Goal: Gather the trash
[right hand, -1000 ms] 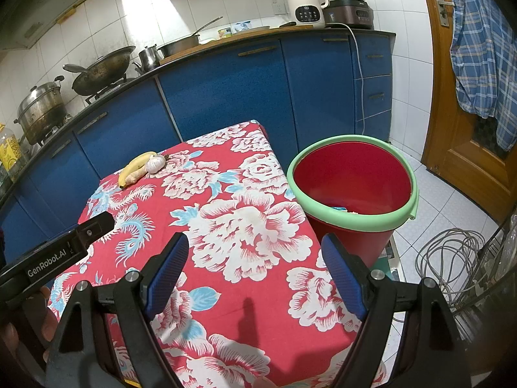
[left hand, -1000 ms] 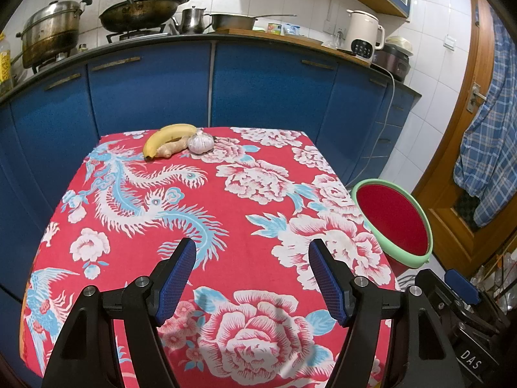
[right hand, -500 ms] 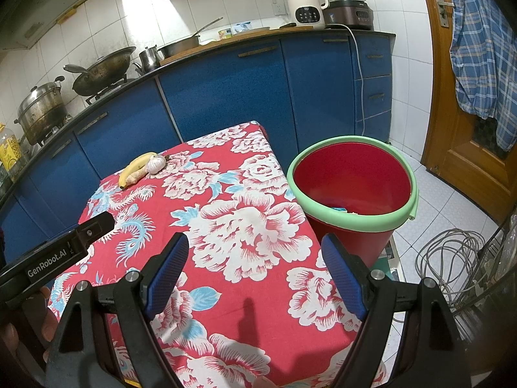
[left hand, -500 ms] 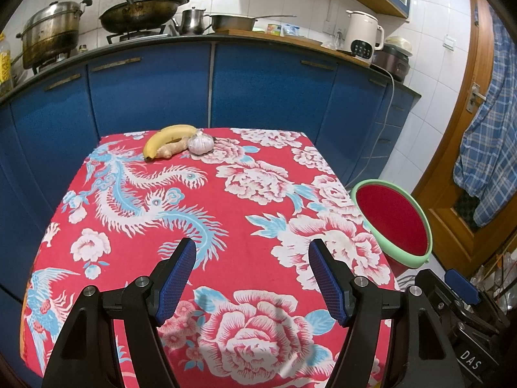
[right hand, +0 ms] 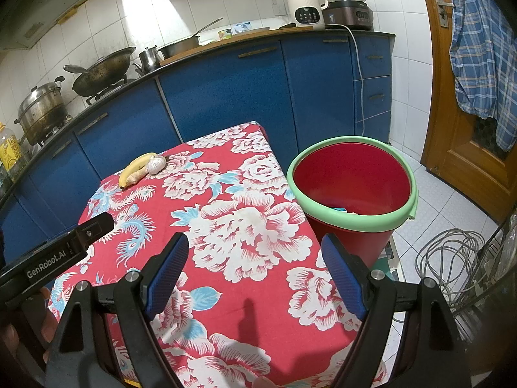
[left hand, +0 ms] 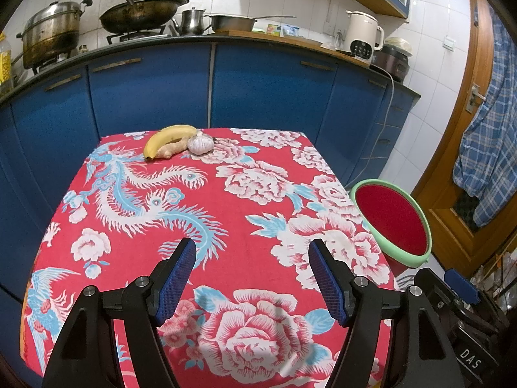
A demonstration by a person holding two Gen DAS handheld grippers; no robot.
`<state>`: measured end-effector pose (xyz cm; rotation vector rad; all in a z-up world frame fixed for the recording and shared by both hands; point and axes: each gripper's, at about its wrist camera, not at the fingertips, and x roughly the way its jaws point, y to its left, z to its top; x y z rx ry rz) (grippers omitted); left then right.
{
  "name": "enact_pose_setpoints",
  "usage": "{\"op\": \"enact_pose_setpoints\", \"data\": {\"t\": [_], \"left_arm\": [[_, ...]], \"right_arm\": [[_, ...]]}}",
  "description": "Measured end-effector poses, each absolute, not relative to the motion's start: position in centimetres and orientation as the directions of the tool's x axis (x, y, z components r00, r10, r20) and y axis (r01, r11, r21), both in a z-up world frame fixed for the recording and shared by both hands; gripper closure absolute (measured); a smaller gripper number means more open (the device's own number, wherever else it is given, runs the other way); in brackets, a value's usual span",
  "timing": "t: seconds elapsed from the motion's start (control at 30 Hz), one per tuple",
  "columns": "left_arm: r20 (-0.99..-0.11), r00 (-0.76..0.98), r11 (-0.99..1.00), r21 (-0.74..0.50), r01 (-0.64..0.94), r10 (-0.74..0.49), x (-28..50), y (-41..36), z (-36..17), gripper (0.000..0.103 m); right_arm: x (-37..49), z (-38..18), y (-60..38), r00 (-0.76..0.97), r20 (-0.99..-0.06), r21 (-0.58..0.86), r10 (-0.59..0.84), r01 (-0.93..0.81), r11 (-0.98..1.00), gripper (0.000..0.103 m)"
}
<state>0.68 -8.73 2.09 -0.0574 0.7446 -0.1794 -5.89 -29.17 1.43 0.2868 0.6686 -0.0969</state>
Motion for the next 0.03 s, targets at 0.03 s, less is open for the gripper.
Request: {"op": "enact_pose_setpoints", "data": {"t": [0.03], "left_arm": [[-0.670,0.720,0.983,-0.114,0.142,-0.182,0.73,-8.76,2.13,0.029]], "right_arm": [[-5.85,1.45,-29.18,0.781,-0.624,0.231,0.002,0.181,0.956,0.019]]}}
